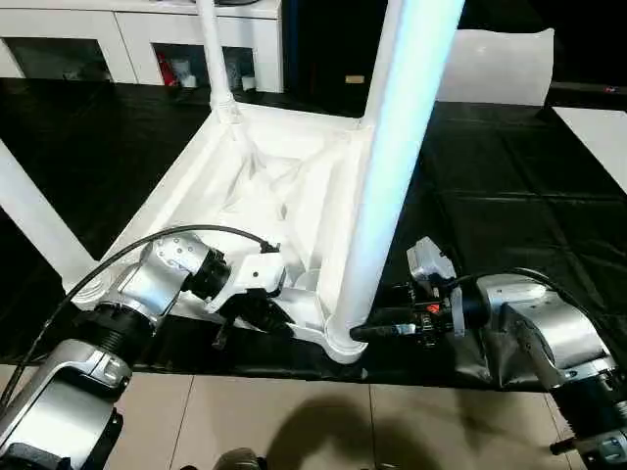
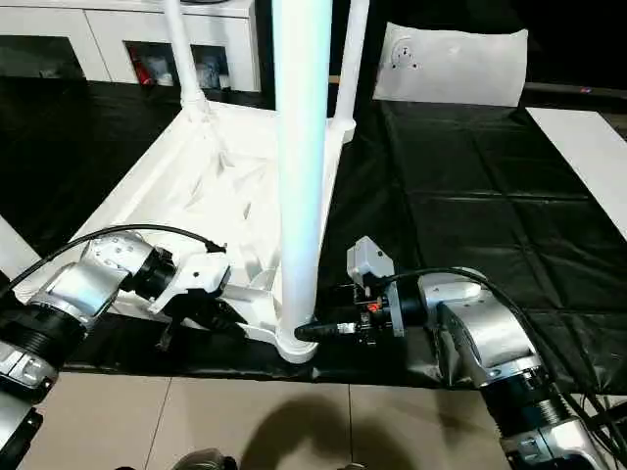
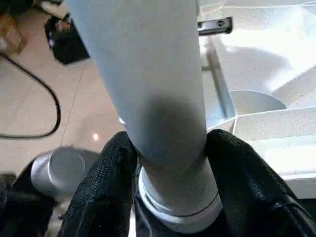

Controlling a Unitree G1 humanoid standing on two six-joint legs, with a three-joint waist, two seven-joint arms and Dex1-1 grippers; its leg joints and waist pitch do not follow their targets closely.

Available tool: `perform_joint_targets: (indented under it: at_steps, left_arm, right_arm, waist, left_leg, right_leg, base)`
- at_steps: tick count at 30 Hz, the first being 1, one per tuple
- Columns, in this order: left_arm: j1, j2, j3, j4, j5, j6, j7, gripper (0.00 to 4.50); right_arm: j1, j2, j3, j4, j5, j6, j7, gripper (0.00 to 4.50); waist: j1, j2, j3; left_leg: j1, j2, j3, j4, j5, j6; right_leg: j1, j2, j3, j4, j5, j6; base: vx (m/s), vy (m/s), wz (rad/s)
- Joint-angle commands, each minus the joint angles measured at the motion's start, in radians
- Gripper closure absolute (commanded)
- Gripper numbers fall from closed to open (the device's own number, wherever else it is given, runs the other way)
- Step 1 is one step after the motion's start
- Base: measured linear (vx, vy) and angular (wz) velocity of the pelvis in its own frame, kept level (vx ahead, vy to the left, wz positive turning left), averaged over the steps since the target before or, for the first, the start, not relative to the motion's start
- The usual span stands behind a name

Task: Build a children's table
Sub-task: Rotate leg to tighten

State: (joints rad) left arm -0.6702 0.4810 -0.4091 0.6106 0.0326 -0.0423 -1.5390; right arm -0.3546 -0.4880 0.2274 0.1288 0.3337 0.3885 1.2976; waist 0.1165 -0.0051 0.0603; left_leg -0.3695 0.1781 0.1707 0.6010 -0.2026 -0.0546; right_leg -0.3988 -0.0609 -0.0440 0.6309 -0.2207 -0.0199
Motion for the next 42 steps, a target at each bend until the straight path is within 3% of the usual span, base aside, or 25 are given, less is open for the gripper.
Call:
perform_joint_targets:
  at_steps: [1, 6, 11, 14, 19, 21, 24, 27, 31, 32, 33, 34, 35, 37, 38, 42]
  left_arm:
    - [-0.021, -0.026, 0.014, -0.019, -0.012, 0.023, 0.038, 4.50]
    - [-0.007, -0.046, 0.039, -0.027, -0.021, 0.059, 0.095, 4.50]
    - [-0.002, -0.037, 0.033, -0.018, -0.001, 0.053, 0.109, 4.50]
    - [-0.003, -0.038, 0.037, -0.020, 0.011, 0.073, 0.141, 4.50]
    - [-0.013, -0.091, 0.071, -0.034, 0.021, 0.187, 0.286, 4.50]
    - [-0.017, -0.121, 0.087, -0.046, 0.022, 0.224, 0.350, 4.50]
    - [-0.025, -0.176, 0.117, -0.063, 0.021, 0.299, 0.457, 4.50]
    - [-0.036, -0.236, 0.159, -0.053, 0.022, 0.348, 0.580, 4.50]
    - [-0.044, -0.306, 0.213, -0.036, 0.012, 0.383, 0.720, 4.50]
    - [-0.042, -0.313, 0.213, -0.040, 0.015, 0.387, 0.726, 4.50]
    - [-0.043, -0.314, 0.204, -0.039, 0.027, 0.375, 0.730, 4.50]
    - [-0.043, -0.314, 0.203, -0.039, 0.028, 0.375, 0.731, 4.50]
    - [-0.043, -0.312, 0.201, -0.035, 0.032, 0.371, 0.733, 4.50]
    - [-0.043, -0.292, 0.185, -0.016, 0.052, 0.341, 0.725, 4.50]
    - [-0.040, -0.274, 0.176, -0.009, 0.058, 0.311, 0.698, 4.50]
    - [-0.029, -0.236, 0.159, -0.009, 0.062, 0.258, 0.634, 4.50]
  right_arm:
    - [0.025, 0.031, 0.009, -0.044, 0.036, 0.023, -0.033, 2.54]
    - [0.072, 0.100, -0.014, -0.079, 0.022, 0.031, -0.164, 2.54]
    - [0.082, 0.130, -0.020, -0.088, 0.021, 0.043, -0.202, 2.55]
    - [0.090, 0.145, -0.024, -0.096, 0.016, 0.049, -0.239, 2.55]
    - [0.122, 0.210, -0.034, -0.099, -0.011, 0.056, -0.370, 2.55]
    - [0.116, 0.249, -0.045, -0.068, -0.043, 0.046, -0.458, 2.55]
    - [0.087, 0.317, -0.067, -0.008, -0.087, 0.042, -0.596, 2.56]
    - [0.044, 0.409, -0.106, 0.052, -0.110, 0.052, -0.755, 2.58]
    - [-0.033, 0.536, -0.142, 0.142, -0.143, 0.051, -0.952, 2.59]
    - [-0.049, 0.563, -0.152, 0.159, -0.144, 0.044, -0.979, 2.59]
    - [-0.067, 0.586, -0.155, 0.175, -0.146, 0.025, -0.990, 2.59]
    - [-0.068, 0.587, -0.156, 0.175, -0.147, 0.024, -0.991, 2.59]
    - [-0.069, 0.587, -0.152, 0.176, -0.152, 0.015, -0.991, 2.24]
    - [-0.066, 0.577, -0.151, 0.158, -0.170, -0.019, -0.988, 2.03]
    - [-0.055, 0.559, -0.156, 0.137, -0.170, -0.031, -0.974, 1.89]
    - [-0.026, 0.503, -0.168, 0.091, -0.162, -0.058, -0.910, 1.56]
  waist:
    - [-0.007, -0.003, -0.061]
    - [-0.016, 0.003, -0.056]
    - [-0.028, 0.007, -0.055]
    - [-0.031, 0.002, -0.055]
    - [-0.032, 0.003, -0.053]
    - [-0.040, -0.002, -0.051]
    - [-0.056, 0.000, -0.049]
    - [-0.070, 0.005, -0.051]
    - [-0.082, 0.005, -0.060]
    - [-0.086, 0.010, -0.060]
    - [-0.086, 0.007, -0.060]
    - [-0.084, 0.009, -0.061]
    - [-0.084, 0.012, -0.061]
    - [-0.082, 0.008, -0.061]
    - [-0.081, 0.012, -0.060]
    - [-0.079, 0.011, -0.057]
  left_leg:
    - [0.012, 0.058, -0.010, -0.067, -0.058, 0.074]
    - [0.013, 0.055, -0.014, -0.075, -0.123, 0.030]
    - [0.014, 0.055, -0.016, -0.080, -0.155, 0.013]
    - [0.013, 0.055, -0.016, -0.081, -0.154, 0.012]
    - [0.012, 0.055, -0.015, -0.081, -0.154, 0.005]
    - [0.011, 0.053, -0.017, -0.085, -0.162, -0.006]
    - [0.010, 0.048, -0.018, -0.084, -0.186, -0.017]
    - [0.006, 0.045, -0.018, -0.082, -0.159, -0.012]
    - [0.003, 0.041, -0.017, -0.076, -0.081, 0.005]
    - [0.002, 0.041, -0.016, -0.076, -0.066, 0.014]
    - [0.003, 0.040, -0.015, -0.076, -0.063, 0.018]
    - [0.005, 0.040, -0.014, -0.074, -0.050, 0.036]
    - [0.005, 0.040, -0.014, -0.074, -0.044, 0.042]
    - [0.005, 0.043, -0.014, -0.075, -0.036, 0.054]
    - [0.006, 0.044, -0.014, -0.076, -0.041, 0.059]
    - [0.009, 0.046, -0.013, -0.077, -0.070, 0.058]
  right_leg:
    - [0.055, -0.085, 0.047, -0.059, 0.056, -0.269]
    - [0.055, -0.087, 0.048, -0.076, -0.074, -0.239]
    - [0.054, -0.086, 0.049, -0.080, -0.108, -0.232]
    - [0.053, -0.087, 0.050, -0.081, -0.115, -0.231]
    - [0.050, -0.088, 0.052, -0.084, -0.134, -0.221]
    - [0.050, -0.087, 0.051, -0.086, -0.167, -0.214]
    - [0.048, -0.088, 0.052, -0.094, -0.239, -0.202]
    - [0.048, -0.084, 0.053, -0.093, -0.205, -0.203]
    - [0.055, -0.078, 0.052, -0.080, -0.033, -0.235]
    - [0.054, -0.076, 0.052, -0.076, 0.016, -0.245]
    - [0.056, -0.075, 0.051, -0.077, 0.031, -0.247]
    - [0.059, -0.076, 0.052, -0.074, 0.071, -0.252]
    - [0.060, -0.076, 0.052, -0.073, 0.087, -0.253]
    - [0.062, -0.076, 0.052, -0.072, 0.117, -0.256]
    - [0.061, -0.077, 0.051, -0.073, 0.115, -0.256]
    - [0.063, -0.079, 0.053, -0.078, 0.065, -0.249]
  base:
    - [0.000, 0.000, 0.00]
    - [0.000, 0.000, 0.00]
    - [0.000, 0.000, 0.00]
    - [0.000, 0.000, 0.00]
    - [0.000, 0.000, 0.00]
    - [0.000, 0.000, 0.00]
    - [0.000, 0.000, 0.00]
    - [0.000, 0.000, 0.00]
    - [0.000, 0.000, 0.00]
    - [0.000, 0.000, 0.00]
    - [0.000, 0.000, 0.00]
    - [0.000, 0.000, 0.00]
    - [0.000, 0.000, 0.00]
    - [0.000, 0.000, 0.00]
    - [0.000, 0.000, 0.00]
    - [0.000, 0.000, 0.00]
